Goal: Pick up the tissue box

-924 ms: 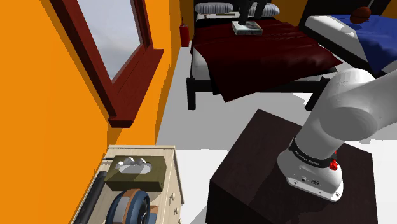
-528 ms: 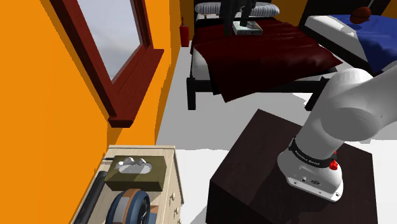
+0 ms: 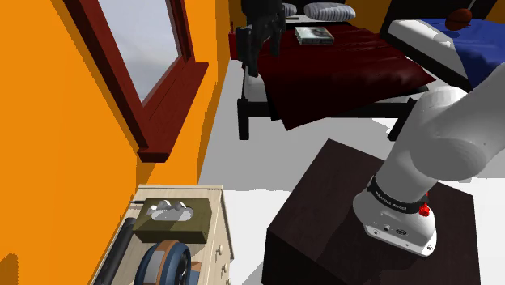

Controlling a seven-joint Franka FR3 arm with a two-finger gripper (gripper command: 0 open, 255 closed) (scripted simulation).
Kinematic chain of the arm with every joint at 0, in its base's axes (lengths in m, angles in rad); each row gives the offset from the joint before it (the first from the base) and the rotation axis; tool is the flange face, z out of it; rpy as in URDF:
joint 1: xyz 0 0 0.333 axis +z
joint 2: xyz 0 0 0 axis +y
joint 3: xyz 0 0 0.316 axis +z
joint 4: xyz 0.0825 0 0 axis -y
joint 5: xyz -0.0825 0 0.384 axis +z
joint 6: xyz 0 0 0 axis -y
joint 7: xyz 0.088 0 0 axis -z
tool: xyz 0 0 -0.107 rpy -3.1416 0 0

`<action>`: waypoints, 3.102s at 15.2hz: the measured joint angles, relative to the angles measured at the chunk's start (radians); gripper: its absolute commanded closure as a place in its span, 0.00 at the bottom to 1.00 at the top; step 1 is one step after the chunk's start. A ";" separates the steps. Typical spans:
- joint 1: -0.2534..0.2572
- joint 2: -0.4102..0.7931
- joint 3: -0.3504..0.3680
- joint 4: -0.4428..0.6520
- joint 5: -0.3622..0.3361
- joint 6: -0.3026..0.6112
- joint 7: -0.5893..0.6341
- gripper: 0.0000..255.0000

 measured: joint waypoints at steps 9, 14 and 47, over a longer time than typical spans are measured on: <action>0.039 0.323 0.192 0.152 -0.111 0.039 0.178 0.00; 0.082 0.511 0.269 0.238 -0.209 0.034 0.287 0.00; 0.398 1.233 0.265 0.717 -0.545 -0.100 0.510 1.00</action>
